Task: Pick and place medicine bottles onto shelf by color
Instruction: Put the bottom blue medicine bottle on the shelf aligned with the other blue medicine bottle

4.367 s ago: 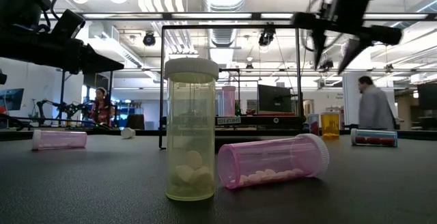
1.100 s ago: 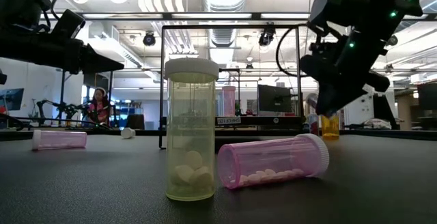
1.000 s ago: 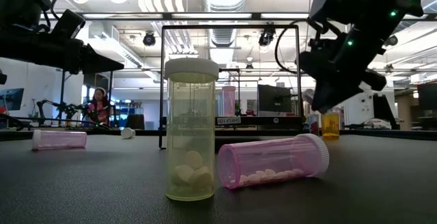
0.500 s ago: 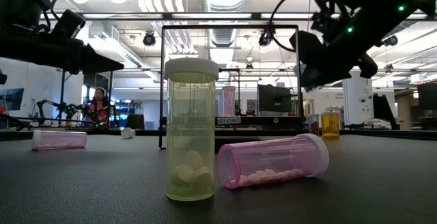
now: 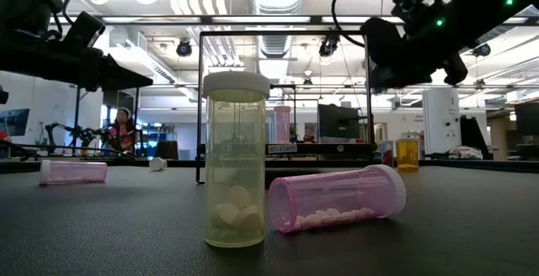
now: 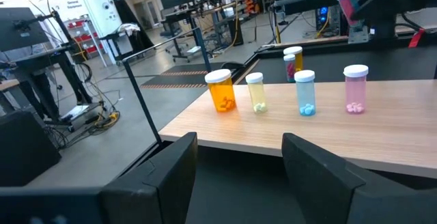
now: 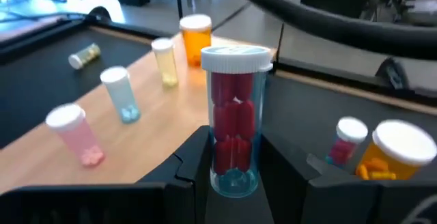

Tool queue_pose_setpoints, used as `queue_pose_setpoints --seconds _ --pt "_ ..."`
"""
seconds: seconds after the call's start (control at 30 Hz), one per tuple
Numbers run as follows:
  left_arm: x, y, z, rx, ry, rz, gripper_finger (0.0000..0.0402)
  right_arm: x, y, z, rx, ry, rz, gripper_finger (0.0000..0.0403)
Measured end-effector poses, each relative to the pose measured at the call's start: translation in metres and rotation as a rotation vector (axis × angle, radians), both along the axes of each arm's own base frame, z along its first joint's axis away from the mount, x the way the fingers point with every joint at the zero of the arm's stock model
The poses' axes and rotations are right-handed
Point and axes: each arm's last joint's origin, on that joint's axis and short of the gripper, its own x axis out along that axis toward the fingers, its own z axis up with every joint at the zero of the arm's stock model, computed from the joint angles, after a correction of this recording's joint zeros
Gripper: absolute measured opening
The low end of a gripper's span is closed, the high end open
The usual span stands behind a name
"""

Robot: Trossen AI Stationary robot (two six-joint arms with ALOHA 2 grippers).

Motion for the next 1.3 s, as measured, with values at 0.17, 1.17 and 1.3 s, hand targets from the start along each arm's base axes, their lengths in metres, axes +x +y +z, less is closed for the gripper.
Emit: queue_pose_setpoints --seconds 0.17,1.17,1.3 --pt "0.000 0.000 0.000 0.000 0.000 0.000 0.0199 -0.001 -0.001 0.006 -0.071 -0.043 -0.044 0.0098" --pt "0.000 0.000 0.000 0.000 0.000 0.000 0.0199 -0.009 -0.083 0.077 -0.035 -0.118 0.562 0.0098" --pt "0.000 0.000 0.000 0.000 0.000 0.000 0.0199 -0.018 -0.091 0.056 -0.108 -0.267 0.678 0.0098"
